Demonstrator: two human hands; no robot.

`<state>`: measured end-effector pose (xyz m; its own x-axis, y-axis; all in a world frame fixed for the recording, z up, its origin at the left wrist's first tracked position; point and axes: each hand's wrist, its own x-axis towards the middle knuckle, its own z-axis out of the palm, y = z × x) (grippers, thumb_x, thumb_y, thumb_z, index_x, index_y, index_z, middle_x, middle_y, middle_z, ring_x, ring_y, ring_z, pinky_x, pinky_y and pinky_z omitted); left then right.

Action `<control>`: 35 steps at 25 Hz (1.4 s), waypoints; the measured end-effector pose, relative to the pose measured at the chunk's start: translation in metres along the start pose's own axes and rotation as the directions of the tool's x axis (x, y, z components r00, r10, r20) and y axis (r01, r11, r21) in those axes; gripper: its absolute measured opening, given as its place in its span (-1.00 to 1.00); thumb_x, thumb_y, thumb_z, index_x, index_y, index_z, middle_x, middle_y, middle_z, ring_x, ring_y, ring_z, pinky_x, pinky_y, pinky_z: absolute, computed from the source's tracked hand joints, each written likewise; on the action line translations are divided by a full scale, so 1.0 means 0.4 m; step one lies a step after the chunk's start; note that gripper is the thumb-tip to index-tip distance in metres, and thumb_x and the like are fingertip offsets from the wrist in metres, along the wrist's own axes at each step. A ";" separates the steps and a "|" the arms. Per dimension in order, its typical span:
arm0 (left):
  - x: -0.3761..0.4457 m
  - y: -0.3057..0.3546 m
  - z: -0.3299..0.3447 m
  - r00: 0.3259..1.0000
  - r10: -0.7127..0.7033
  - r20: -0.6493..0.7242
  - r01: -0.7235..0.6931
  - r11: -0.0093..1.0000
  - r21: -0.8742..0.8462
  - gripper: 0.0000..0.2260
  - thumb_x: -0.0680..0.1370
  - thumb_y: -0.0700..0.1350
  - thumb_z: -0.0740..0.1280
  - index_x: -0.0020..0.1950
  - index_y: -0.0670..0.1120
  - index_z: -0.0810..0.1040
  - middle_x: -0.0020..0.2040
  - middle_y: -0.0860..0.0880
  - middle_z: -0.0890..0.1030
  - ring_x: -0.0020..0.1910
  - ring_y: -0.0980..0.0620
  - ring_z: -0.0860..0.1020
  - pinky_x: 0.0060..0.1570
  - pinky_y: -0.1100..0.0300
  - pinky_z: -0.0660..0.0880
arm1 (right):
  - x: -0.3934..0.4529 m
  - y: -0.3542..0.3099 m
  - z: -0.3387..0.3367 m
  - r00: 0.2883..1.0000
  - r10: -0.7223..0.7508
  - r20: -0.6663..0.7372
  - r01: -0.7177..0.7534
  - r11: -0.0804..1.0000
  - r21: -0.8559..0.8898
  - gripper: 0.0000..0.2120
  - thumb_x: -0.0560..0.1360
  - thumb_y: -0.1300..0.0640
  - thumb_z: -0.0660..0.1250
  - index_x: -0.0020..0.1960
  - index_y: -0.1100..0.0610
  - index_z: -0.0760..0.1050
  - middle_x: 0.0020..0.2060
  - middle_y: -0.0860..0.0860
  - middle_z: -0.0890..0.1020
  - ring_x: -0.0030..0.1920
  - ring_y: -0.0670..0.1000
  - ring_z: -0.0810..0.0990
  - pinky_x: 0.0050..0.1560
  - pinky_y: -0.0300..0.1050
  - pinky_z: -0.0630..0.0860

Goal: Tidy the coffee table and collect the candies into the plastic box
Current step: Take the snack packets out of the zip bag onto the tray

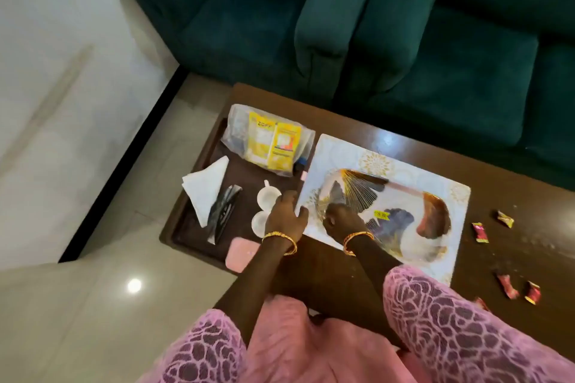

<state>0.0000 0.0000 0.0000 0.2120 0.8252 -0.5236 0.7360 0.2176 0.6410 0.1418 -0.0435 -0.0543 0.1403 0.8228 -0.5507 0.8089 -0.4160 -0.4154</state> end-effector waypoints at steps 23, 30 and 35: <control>0.298 -0.011 -0.172 0.864 -0.502 0.030 0.336 0.532 -0.777 -0.58 0.37 0.02 0.44 0.14 -0.19 0.57 0.09 -0.21 0.65 0.01 -0.15 0.63 0.06 -0.09 0.57 | 0.215 -0.339 -0.105 0.946 -0.301 -0.124 0.316 0.939 0.137 -0.62 0.33 0.21 0.39 0.14 0.24 0.53 0.33 0.23 0.43 0.28 0.20 0.47 0.20 0.06 0.49; 0.001 -0.002 -0.013 0.857 -0.454 0.245 0.486 0.551 -0.678 -0.84 0.45 -0.22 0.39 0.01 -0.14 0.55 -0.20 -0.14 0.61 -0.23 -0.13 0.58 -0.16 -0.02 0.55 | -0.117 -0.081 -0.105 0.945 0.116 -0.304 0.125 0.734 0.668 -0.84 0.45 0.31 0.33 0.03 0.24 0.48 0.07 0.08 0.52 0.12 -0.04 0.46 0.12 -0.34 0.36; -0.124 -0.016 0.169 0.849 -0.411 0.331 0.528 0.648 -0.549 -0.69 0.45 -0.31 0.37 0.19 -0.30 0.53 0.09 -0.27 0.61 0.07 -0.23 0.58 0.21 -0.24 0.46 | -0.221 0.127 -0.105 0.887 0.391 0.247 -0.385 0.331 0.862 -0.74 0.56 0.30 0.15 -0.26 0.16 0.47 -0.50 0.01 0.51 -0.58 -0.13 0.51 -0.58 -0.41 0.35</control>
<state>0.0282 -0.0776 -0.0159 0.0903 0.4386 -0.8942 0.2364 0.8627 0.4470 0.1944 -0.1212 0.0035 0.2996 0.4718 -0.8292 -0.2784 -0.7881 -0.5490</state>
